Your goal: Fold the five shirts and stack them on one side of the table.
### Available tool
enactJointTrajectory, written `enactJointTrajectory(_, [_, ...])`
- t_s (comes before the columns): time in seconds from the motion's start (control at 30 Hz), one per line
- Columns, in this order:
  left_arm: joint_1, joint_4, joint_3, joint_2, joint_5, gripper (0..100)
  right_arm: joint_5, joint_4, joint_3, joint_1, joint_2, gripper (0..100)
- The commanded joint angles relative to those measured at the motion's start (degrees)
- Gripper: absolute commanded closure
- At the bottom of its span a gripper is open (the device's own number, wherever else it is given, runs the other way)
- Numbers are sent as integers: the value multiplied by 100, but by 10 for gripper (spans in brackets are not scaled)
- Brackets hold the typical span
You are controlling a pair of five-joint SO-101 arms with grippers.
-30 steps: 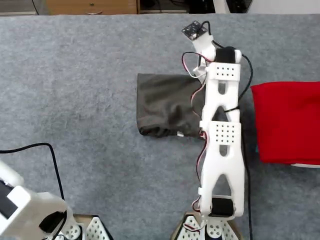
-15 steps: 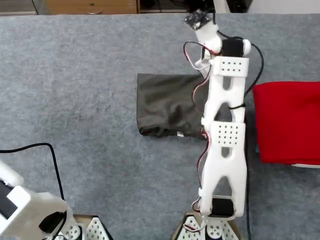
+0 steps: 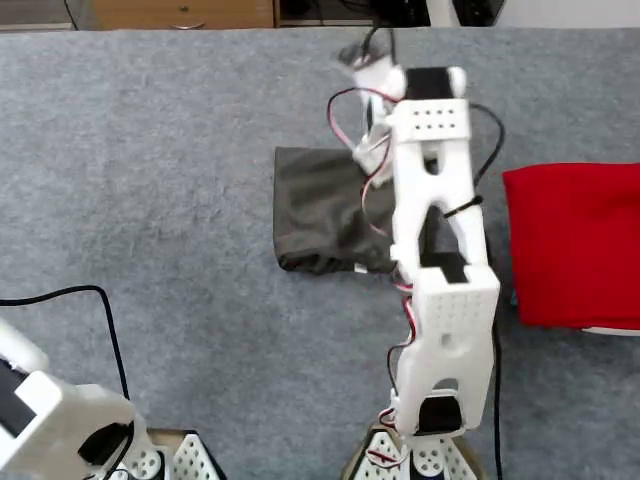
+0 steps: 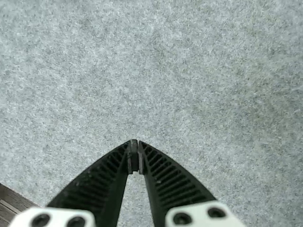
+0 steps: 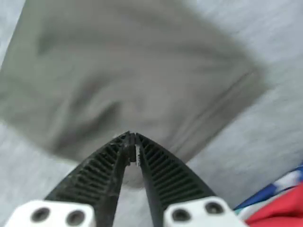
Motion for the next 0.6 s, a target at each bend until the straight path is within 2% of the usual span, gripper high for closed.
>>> enactJointTrajectory(0.0, [53, -70, -229, -233, -44, 982, -79, 62, 998, -215, -549, 995])
enactJointTrajectory(0.17, [185, -62, -229, -233, -44, 982, -26, -404, 1877, -207, -549, 995])
enactJointTrajectory(0.37, [185, -44, -229, -242, -35, 982, 79, -1169, 3020, 277, -541, 995])
enactJointTrajectory(0.57, [70, -35, -229, -242, -35, 982, 422, -1240, 3266, 699, -576, 995])
